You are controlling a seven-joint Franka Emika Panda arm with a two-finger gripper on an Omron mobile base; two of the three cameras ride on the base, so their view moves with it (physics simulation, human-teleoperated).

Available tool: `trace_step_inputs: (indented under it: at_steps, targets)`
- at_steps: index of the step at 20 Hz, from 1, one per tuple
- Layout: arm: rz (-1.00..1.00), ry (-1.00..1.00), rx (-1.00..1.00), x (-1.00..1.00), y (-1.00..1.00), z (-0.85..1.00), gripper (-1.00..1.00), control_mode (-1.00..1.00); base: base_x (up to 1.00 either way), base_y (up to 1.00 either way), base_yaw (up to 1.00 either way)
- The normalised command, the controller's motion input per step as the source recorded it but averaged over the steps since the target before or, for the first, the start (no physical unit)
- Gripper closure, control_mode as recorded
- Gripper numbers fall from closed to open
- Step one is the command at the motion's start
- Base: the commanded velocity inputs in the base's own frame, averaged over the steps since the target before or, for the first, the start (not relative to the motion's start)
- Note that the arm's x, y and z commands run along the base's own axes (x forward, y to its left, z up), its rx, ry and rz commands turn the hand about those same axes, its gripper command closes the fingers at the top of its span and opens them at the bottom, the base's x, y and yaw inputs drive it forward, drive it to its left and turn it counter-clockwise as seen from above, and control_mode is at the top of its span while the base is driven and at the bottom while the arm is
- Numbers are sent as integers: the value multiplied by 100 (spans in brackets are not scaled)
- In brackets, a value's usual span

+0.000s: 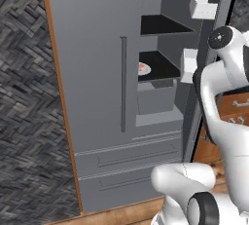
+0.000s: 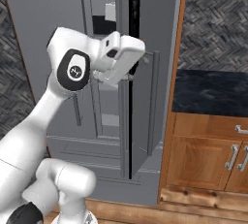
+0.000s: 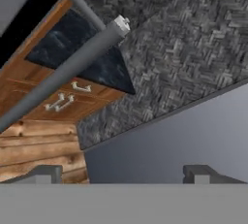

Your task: Retrieve the steak from the fridge and place it on the saucepan with marinade on the stove.

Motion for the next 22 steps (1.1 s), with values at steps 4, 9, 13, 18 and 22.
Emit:
trace_step_inputs:
  at_steps: [4,9,13,18,22]
  targets:
    - [-2,-4,-31,-27,100,35,-100,-100,0,0,0]
    - [-1,-3,-27,-14,100,20,-100,-100,0,0,0]
    - [-1,-1,-12,14,52,0,-100,-100,0,0,0]
    - [-2,-9,-4,9,53,0,-100,-100,0,0,0]
    - [0,-26,10,-1,80,0,-100,-100,0,0,0]
